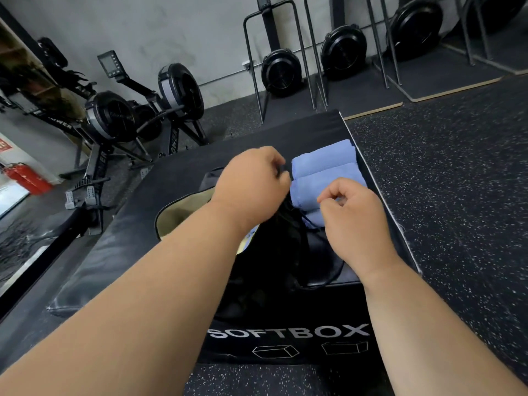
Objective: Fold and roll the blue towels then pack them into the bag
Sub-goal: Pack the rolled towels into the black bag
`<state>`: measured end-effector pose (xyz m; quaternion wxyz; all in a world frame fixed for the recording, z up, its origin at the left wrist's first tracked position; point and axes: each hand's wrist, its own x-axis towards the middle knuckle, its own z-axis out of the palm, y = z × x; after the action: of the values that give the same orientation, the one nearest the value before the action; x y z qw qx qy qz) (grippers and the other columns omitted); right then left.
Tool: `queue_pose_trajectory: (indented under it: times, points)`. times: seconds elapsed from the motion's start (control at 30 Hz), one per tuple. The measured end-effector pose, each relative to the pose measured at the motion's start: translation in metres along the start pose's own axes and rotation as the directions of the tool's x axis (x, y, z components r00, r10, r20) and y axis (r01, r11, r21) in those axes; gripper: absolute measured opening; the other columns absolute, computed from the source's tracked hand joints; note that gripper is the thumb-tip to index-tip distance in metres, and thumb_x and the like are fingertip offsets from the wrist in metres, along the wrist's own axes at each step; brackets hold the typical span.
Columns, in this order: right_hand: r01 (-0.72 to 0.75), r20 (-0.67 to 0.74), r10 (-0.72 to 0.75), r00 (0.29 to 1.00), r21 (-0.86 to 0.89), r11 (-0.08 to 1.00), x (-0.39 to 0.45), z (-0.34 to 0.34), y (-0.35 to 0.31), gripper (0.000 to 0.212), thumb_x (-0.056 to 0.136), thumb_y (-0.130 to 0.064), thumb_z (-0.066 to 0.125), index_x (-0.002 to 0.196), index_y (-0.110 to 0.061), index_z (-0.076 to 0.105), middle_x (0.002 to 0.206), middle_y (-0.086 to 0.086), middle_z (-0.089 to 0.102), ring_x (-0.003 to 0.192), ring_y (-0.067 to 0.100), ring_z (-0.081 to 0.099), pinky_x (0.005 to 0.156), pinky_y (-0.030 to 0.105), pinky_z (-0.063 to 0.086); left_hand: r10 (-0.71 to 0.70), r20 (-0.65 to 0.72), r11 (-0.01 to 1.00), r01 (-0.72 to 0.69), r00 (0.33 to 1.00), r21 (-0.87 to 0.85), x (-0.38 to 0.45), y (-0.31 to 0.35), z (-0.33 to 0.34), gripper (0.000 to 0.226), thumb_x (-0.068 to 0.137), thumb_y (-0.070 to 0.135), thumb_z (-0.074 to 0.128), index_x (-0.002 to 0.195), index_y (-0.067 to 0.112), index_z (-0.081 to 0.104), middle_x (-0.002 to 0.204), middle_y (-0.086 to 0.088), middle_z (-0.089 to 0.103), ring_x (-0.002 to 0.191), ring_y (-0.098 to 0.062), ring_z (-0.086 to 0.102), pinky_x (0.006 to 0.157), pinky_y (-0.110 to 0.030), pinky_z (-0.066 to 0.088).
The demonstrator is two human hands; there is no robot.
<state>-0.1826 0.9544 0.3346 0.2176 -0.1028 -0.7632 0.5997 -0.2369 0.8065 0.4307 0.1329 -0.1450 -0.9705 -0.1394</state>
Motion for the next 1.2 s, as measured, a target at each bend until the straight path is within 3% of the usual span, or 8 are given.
queue_pose_trajectory:
  times: [0.1,0.27,0.33,0.57,0.7,0.83,1.03,1.2]
  points:
    - [-0.041,-0.092,0.039,0.995,-0.021,0.999,0.004,-0.009,0.006,0.015,0.086,-0.016,0.059,0.074,-0.021,0.064,0.069,-0.009,0.062,0.064,0.013,0.056,0.062,0.035,0.046,0.101,0.062,0.993,-0.105,0.993,0.061,0.009,0.021,0.029,0.033,0.094,0.030,0.059,0.124,0.022,0.070,0.116,0.000,0.073,0.110,-0.025,0.065,0.093,-0.035,0.051]
    - [-0.057,-0.116,0.054,0.992,-0.024,0.998,0.011,-0.018,0.011,0.015,0.084,-0.014,0.058,0.071,-0.020,0.063,0.068,-0.009,0.063,0.066,0.016,0.057,0.065,0.040,0.051,0.027,0.398,0.975,-0.112,0.917,0.192,0.026,0.026,0.086,0.045,0.092,0.035,0.063,0.134,0.018,0.059,0.134,-0.007,0.060,0.121,-0.033,0.061,0.100,-0.040,0.050]
    - [-0.059,-0.119,0.055,0.991,-0.028,0.998,0.012,-0.021,0.012,0.016,0.085,-0.013,0.059,0.070,-0.019,0.063,0.067,-0.012,0.063,0.064,0.013,0.055,0.064,0.038,0.050,-0.001,0.430,0.966,-0.110,0.903,0.234,0.029,0.023,0.105,0.051,0.089,0.035,0.068,0.135,0.020,0.053,0.134,-0.010,0.057,0.119,-0.036,0.060,0.098,-0.042,0.050]
    - [-0.069,-0.114,0.065,0.991,-0.032,0.997,0.019,-0.028,0.018,0.017,0.086,-0.011,0.059,0.071,-0.018,0.064,0.071,-0.015,0.065,0.067,0.009,0.057,0.062,0.030,0.046,-0.014,0.326,0.956,-0.083,0.945,0.282,0.038,0.022,0.136,0.057,0.090,0.033,0.065,0.140,0.019,0.043,0.133,-0.011,0.057,0.113,-0.039,0.058,0.088,-0.044,0.049]
    - [-0.088,-0.098,0.086,0.991,-0.020,0.996,0.020,-0.029,0.019,0.017,0.087,-0.012,0.059,0.073,-0.019,0.065,0.072,-0.014,0.065,0.069,0.010,0.058,0.066,0.031,0.048,-0.011,0.247,0.954,-0.064,0.969,0.294,0.043,0.023,0.134,0.025,0.089,0.026,0.061,0.108,0.022,0.045,0.099,-0.003,0.062,0.089,-0.033,0.061,0.067,-0.038,0.039]
    - [-0.117,-0.104,0.116,0.988,0.000,0.993,0.021,-0.028,0.020,0.015,0.086,-0.014,0.060,0.082,-0.026,0.067,0.082,-0.014,0.067,0.077,0.006,0.060,0.074,0.033,0.051,-0.025,0.227,0.963,-0.038,0.973,0.268,0.038,0.029,0.114,0.016,0.092,0.019,0.055,0.098,0.022,0.041,0.083,0.001,0.050,0.083,-0.031,0.054,0.067,-0.038,0.039]
    - [-0.165,-0.176,0.163,0.971,0.001,0.986,0.019,-0.030,0.020,0.027,0.092,-0.039,0.060,0.118,-0.036,0.057,0.125,-0.003,0.054,0.107,0.017,0.054,0.099,0.038,0.044,0.095,0.035,0.985,-0.099,0.995,0.138,0.005,0.039,0.072,0.022,0.091,0.016,0.052,0.112,0.021,0.057,0.113,-0.001,0.063,0.101,-0.029,0.052,0.078,-0.043,0.046]
    - [-0.418,0.085,0.423,0.902,0.422,0.805,0.009,-0.022,0.004,0.038,0.095,-0.072,0.050,0.117,-0.042,0.057,0.115,-0.010,0.071,0.100,0.019,0.073,0.089,0.048,0.061,0.242,-0.220,0.970,-0.239,0.945,0.042,-0.022,0.022,0.049,0.042,0.082,0.003,0.059,0.121,0.016,0.069,0.125,-0.002,0.068,0.113,-0.029,0.057,0.090,-0.021,0.033]
